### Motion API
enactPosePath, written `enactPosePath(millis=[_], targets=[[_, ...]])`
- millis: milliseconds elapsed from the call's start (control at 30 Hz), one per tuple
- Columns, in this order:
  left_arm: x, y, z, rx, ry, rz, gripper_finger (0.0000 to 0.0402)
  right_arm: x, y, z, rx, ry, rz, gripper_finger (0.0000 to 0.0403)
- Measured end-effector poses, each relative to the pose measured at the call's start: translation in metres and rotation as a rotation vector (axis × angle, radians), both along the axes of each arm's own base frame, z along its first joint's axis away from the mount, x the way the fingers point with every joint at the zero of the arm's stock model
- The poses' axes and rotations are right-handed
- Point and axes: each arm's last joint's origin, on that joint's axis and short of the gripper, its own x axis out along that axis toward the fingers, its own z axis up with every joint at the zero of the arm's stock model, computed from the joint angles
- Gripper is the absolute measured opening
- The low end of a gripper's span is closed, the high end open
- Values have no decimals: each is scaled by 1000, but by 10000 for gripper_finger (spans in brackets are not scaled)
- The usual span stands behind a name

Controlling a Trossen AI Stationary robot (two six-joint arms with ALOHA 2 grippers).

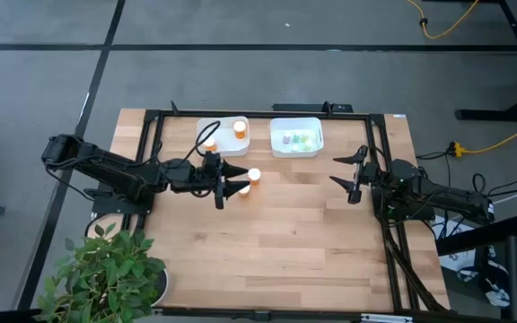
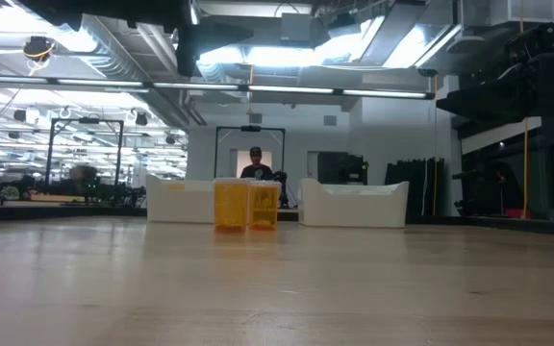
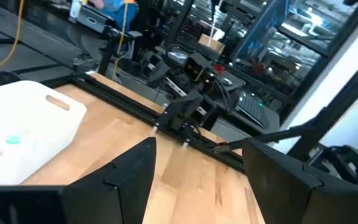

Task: Pick and place medicine bottles into bin by pill shape (circle, oval)
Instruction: Put the orange pill bottle into the left white bin

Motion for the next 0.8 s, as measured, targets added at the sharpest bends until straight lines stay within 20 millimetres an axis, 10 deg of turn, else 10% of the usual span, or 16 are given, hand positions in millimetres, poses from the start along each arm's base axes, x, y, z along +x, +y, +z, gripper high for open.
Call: enactPosePath(millis=[200, 533, 800], targets=[[3, 4, 8, -21, 38, 146, 231, 0, 0, 0, 0, 0, 0, 286], [22, 10, 44, 77, 651, 206, 221, 0, 0, 0, 0, 0, 0, 286], [35, 0, 37, -18, 670, 117, 221, 0, 0, 0, 0, 0, 0, 286]])
